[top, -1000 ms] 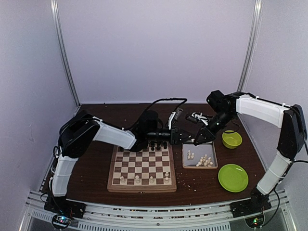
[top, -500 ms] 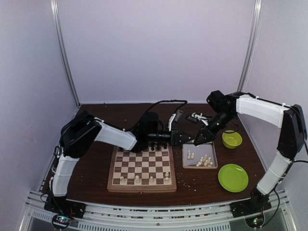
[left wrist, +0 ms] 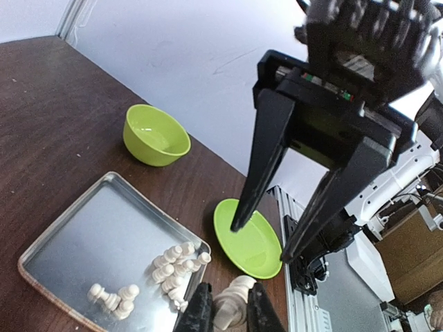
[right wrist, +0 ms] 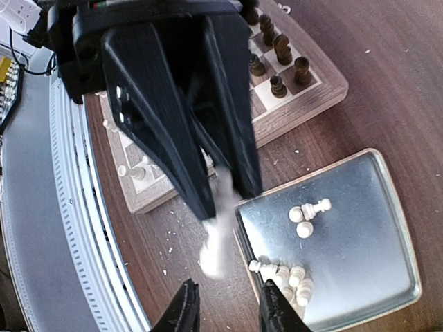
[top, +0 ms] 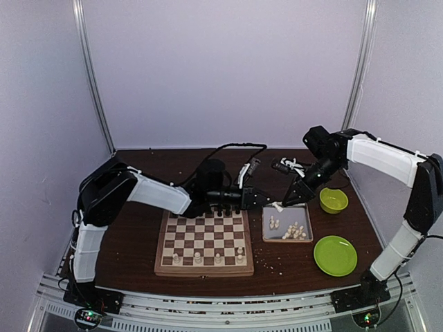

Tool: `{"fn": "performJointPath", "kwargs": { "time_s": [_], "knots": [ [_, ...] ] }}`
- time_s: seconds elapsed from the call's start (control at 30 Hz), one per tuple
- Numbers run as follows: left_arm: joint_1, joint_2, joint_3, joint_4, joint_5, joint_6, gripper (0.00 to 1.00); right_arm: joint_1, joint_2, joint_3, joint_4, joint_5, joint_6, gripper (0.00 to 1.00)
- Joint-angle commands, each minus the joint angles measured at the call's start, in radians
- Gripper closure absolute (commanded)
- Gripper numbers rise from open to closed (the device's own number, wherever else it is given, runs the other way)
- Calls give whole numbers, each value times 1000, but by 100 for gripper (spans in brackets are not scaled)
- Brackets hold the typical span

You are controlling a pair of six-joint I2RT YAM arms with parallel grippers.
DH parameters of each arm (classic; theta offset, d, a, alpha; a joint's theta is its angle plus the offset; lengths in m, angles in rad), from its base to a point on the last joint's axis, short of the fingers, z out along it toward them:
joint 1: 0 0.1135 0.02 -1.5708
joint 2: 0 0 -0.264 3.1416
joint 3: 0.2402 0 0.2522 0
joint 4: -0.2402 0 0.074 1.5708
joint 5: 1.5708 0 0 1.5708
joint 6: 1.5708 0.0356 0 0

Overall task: Set up the chess pieces on the board
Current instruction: Pass from the right arm to the left, then place the queen at e1.

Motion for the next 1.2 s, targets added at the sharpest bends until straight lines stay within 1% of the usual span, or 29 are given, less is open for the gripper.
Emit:
{"fn": "performJointPath", "kwargs": {
  "time_s": [0.0, 0.1, 0.2, 0.33, 0.43, 0.53, 0.63, 0.8, 1.0, 1.17],
  "knots": [
    [31, -199, -33, -207, -47, 170, 93, -24, -75, 8, -70, -29, -51, 67],
    [31, -305, -35, -461, -126, 323, 93, -24, -103, 5, -83, -26, -73, 65],
    [30, -416, -45, -696, -228, 464, 94, -25, -125, -21, -32, 25, -54, 65],
    [20, -560, -82, -951, -391, 617, 94, -25, -117, -46, 3, 81, -41, 65],
    [12, -652, -119, -1094, -483, 664, 95, -24, -107, -49, 0, 83, -42, 66],
    [-8, -751, -168, -1199, -564, 692, 95, -24, -107, -54, 12, 93, -40, 66],
    [-26, -830, -227, -1260, -618, 697, 95, -24, -101, -64, 30, 130, -34, 66],
    [-40, -931, -338, -1273, -632, 668, 95, -24, -73, -68, 34, 156, -34, 67],
    [-77, -962, -405, -1290, -679, 664, 95, -24, -50, -68, 34, 155, -35, 67],
    [-141, -927, -394, -1262, -704, 672, 95, -24, -43, -68, 35, 159, -33, 67]
  ]
}}
